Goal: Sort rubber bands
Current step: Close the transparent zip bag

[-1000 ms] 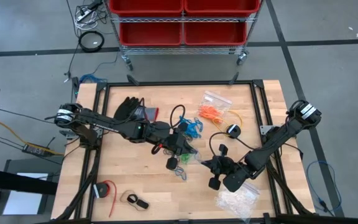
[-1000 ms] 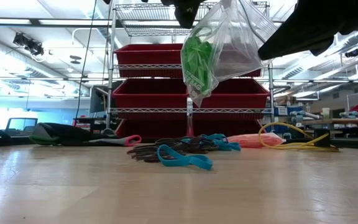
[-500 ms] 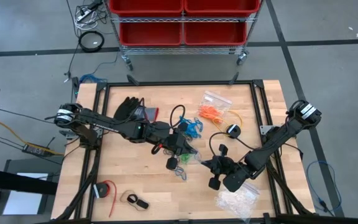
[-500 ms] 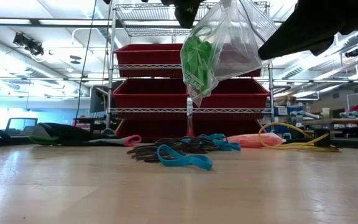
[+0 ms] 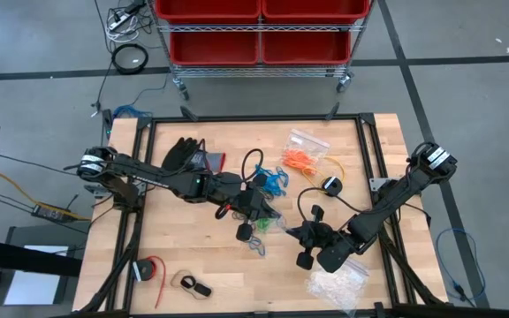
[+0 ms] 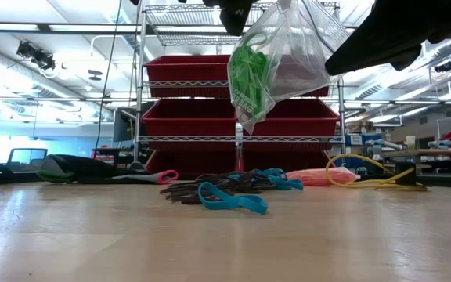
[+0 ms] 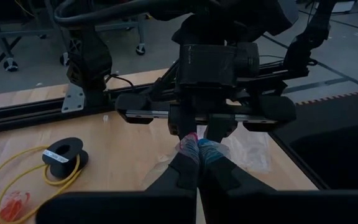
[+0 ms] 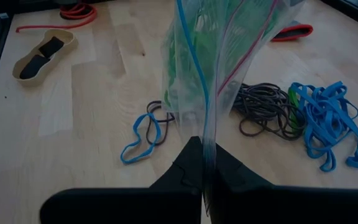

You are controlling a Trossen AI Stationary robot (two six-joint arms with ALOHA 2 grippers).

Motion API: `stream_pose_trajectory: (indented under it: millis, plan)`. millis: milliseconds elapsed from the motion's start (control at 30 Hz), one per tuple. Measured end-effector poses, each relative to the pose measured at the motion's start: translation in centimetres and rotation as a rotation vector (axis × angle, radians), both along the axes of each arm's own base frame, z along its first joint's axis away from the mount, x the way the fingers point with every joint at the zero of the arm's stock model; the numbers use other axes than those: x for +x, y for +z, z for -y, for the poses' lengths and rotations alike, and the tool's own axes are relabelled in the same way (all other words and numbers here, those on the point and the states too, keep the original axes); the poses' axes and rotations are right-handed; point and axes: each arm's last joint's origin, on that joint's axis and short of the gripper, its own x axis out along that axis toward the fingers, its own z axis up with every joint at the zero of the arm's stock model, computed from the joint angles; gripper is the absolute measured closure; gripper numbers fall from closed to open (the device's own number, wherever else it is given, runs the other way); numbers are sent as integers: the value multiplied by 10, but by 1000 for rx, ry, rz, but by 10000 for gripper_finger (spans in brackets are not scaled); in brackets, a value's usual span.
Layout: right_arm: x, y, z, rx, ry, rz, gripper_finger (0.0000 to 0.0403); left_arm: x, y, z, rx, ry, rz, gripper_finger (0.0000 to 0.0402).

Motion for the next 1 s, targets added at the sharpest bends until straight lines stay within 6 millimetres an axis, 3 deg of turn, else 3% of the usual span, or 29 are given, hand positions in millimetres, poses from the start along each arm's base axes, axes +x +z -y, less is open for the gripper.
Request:
stream_pose_trajectory:
  millis: [667, 867, 1000]
  plan:
    - [1, 1, 0, 9, -7, 18, 403, 2, 5, 0, -11, -1, 66, 394]
    - [1, 1, 0, 11, -3, 12, 403, 1, 3, 3, -202, 44, -12, 394]
    - [1, 1, 0, 10, 0, 7, 403, 0, -1, 3, -182, 45, -49, 394]
